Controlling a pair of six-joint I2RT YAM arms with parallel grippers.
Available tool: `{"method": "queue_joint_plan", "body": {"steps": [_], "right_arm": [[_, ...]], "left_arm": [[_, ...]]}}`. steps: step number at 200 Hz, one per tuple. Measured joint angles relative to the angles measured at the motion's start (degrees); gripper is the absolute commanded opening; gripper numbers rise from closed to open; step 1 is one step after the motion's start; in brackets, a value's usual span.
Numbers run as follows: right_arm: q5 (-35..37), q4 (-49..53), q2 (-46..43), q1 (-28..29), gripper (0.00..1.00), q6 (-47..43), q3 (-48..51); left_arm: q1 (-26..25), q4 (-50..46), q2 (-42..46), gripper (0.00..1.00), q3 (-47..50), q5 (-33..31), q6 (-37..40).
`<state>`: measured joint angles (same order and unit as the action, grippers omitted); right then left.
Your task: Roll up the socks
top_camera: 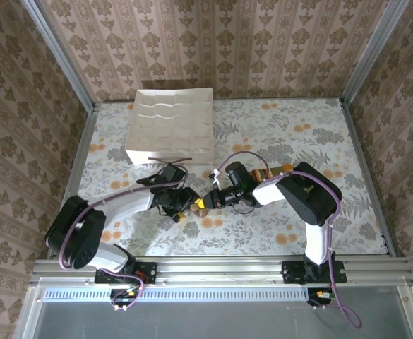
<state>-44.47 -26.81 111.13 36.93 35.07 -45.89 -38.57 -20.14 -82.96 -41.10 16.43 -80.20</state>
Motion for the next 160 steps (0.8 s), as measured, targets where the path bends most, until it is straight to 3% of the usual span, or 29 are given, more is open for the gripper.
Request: {"method": "queue_joint_plan", "body": {"steps": [13, 36, 55, 82, 112, 130, 160], "right_arm": [[0.0, 0.4, 0.0, 0.0, 0.01, 0.4, -0.1], [0.0, 1.1, 0.0, -0.2, 0.14, 1.0, -0.2], [1.2, 1.9, -0.7, -0.2, 0.28, 0.7, 0.0], [7.9, 2.4, -6.4, 0.2, 0.38, -1.5, 4.2], [21.1, 2.4, -20.4, 2.5, 0.5, -7.0, 15.5], [30.0, 2.8, -28.9, 7.3, 0.54, -13.3, 20.0], [38.1, 3.3, -31.7, 14.4, 0.56, -22.1, 18.5]], "left_arm": [[0.0, 0.6, -1.7, 0.65, -0.8, 0.0, 0.0], [0.0, 1.7, -4.4, 0.5, -1.9, 0.3, 0.3], [0.0, 2.1, -6.5, 0.33, -3.2, 1.1, 0.4], [0.1, 2.2, -6.1, 0.13, -2.7, 1.9, 0.2], [1.2, 2.4, -3.8, 0.09, -1.0, 2.9, 0.4], [2.3, 0.4, -2.0, 0.09, 0.1, 3.6, 0.7], [4.2, -3.3, -1.9, 0.09, -0.3, 5.7, 2.4]]}}
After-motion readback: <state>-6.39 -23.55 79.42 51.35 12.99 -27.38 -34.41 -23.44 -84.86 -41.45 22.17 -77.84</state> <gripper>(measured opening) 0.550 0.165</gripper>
